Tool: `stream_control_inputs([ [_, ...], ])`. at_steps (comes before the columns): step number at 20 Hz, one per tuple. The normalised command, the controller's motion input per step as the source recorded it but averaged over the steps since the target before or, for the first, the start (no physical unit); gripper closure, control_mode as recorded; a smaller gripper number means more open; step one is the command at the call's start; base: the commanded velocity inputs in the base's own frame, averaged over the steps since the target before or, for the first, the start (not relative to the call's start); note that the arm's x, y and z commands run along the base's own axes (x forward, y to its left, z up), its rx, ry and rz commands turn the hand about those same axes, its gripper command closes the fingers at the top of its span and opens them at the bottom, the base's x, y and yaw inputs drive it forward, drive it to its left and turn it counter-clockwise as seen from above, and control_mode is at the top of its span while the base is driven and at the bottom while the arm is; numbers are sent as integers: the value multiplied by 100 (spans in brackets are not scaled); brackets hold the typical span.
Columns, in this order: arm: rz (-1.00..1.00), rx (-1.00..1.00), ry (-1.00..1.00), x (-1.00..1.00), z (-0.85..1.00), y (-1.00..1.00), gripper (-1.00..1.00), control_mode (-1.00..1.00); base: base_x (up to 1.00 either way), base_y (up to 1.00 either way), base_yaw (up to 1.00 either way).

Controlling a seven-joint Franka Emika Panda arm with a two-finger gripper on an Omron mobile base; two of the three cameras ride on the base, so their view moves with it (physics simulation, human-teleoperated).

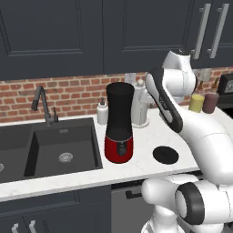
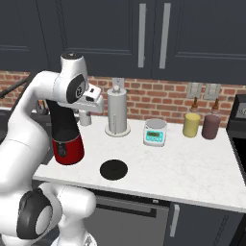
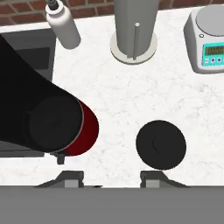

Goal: Close the lid blender by securely placing the lid on top.

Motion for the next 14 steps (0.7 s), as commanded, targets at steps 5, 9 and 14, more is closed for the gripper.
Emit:
stream_control_inputs([
  [5,0,0,-3,-38,0,-2,-100,-100,0,0,0],
  [9,-8,8,-9,-95,-18,-36,-100,-100,0,0,0],
  [14,-15,10,0,-90,-38,-59,-100,-100,0,0,0],
])
